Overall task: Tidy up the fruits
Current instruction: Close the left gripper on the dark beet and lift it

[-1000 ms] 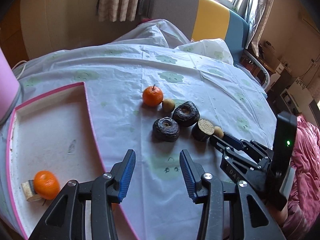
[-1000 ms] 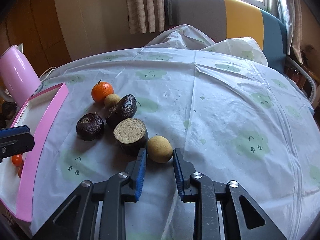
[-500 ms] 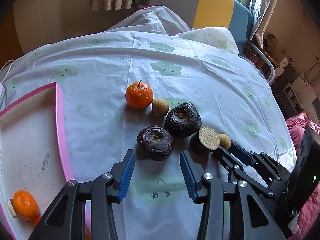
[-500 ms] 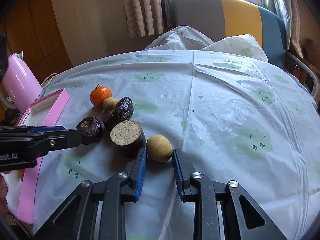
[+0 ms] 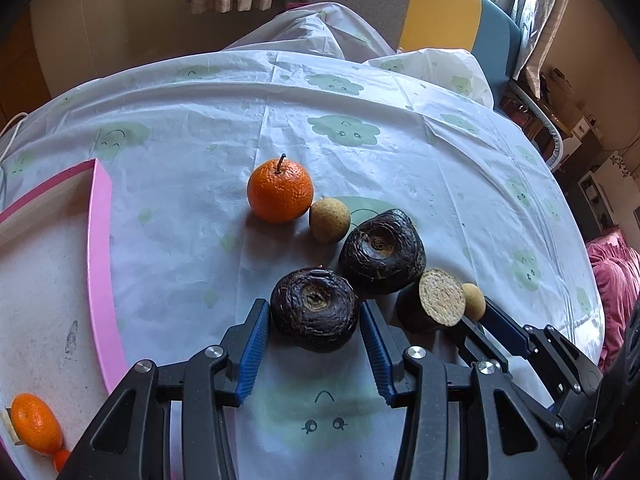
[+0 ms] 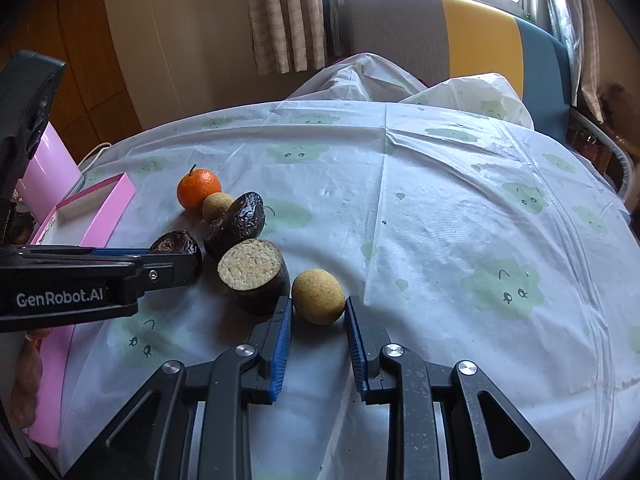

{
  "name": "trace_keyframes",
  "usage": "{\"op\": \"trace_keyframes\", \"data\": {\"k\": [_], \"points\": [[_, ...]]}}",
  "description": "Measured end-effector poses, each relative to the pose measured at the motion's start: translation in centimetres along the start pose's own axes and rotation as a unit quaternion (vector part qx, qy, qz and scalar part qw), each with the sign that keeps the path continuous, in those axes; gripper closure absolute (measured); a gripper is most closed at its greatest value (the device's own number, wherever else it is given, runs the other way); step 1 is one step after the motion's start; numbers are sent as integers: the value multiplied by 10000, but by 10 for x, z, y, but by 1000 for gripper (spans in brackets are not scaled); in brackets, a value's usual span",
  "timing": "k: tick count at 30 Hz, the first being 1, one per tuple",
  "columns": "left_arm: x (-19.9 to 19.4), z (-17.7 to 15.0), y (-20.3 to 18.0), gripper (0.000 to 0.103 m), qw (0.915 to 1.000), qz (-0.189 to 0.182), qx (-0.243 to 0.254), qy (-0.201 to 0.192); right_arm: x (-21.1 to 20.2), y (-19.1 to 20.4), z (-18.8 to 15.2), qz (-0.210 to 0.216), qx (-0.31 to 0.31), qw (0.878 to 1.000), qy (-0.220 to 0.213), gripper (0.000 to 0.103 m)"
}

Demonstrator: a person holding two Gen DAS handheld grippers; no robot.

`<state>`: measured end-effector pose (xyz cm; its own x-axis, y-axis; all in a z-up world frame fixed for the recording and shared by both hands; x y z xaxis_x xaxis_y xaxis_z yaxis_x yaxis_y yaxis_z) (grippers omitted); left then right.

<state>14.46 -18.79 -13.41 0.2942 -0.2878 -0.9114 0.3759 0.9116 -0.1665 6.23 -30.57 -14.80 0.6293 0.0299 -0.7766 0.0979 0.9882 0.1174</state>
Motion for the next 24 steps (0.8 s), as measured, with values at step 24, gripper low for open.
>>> {"op": "trace_keyframes", "data": {"k": [24], "points": [[7,-6,-9,58,9957,478,381,-702,4,4,1,-316,-20,9995,96,76]]}}
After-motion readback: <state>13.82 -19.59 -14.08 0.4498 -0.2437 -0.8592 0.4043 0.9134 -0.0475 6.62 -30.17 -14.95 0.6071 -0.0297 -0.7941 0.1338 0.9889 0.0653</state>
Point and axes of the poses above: each gripper's, at about its wrist camera, not at the fingertips, and x roughly the way its jaws point, y to its left, z to its top, the point moved 5 cm from there along x, roughly the way its jaws point, and after that the axes turned 4 degrees about y, right-handed, at the moved point
